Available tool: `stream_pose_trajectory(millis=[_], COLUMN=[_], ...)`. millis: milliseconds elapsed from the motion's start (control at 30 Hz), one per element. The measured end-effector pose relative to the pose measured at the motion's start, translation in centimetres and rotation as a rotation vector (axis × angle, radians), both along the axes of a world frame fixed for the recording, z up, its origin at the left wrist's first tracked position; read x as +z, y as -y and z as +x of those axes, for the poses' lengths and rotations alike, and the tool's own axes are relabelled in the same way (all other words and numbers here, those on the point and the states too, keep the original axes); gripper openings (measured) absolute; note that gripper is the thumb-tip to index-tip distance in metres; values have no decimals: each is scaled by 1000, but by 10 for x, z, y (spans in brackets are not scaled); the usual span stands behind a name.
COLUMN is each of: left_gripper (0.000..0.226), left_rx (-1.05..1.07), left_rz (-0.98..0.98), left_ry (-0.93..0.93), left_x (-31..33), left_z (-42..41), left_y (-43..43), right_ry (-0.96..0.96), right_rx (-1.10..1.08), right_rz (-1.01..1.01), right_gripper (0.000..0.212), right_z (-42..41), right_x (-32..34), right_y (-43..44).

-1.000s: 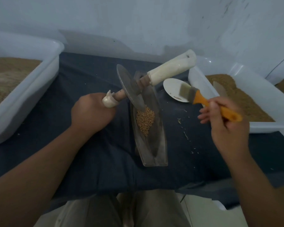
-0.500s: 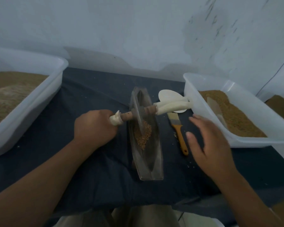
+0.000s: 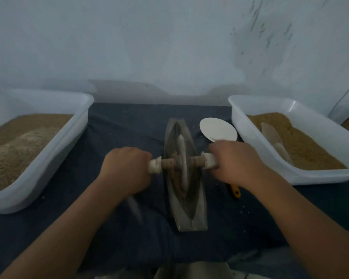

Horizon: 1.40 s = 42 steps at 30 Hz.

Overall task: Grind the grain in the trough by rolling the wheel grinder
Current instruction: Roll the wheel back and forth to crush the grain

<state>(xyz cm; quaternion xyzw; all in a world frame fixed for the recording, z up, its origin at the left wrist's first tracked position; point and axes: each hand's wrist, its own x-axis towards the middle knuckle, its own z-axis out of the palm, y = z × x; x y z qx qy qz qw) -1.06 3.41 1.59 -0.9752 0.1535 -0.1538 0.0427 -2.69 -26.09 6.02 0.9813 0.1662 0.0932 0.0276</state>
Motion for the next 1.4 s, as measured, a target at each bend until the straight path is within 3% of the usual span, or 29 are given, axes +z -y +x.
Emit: stream_pose_trajectory(millis=[167,300,400,533,633,833,1100,1267,1400], left_gripper=[26,29,29,30,35,34,23,27,24], left_rx=[-29,-13,-22,-120,-118,87,-129,-12,90], left_rz=[32,65,94,78,34,-11,57,98,14], left_ry=[-294,-273,-270,-343,-371,-98,-203,-169,-203], left_x=[31,51,53,30,23,35,23,34,49], left_z=[39,59,43,4,11,69,1,43,85], left_y=[15,32,31,4,0,26,3,20,27], right_ry=[-70,-5,-80,157,91,124,-191,-12,103], right_rx=[-172,-152,-137,28,18,-121,-42,-113,-156], right_rz=[-40,21,2,-28,-30,75,-21,-37,37], right_gripper=[28,31,31,31,30,35,33,31,34], right_z=[47,68,56,4,15,89,7,40,91], right_x=[-15,-16,-24,-32,-38,-20,-24,-25,-10], right_y=[-6,-9,2,10,12,-10,19,2,-15])
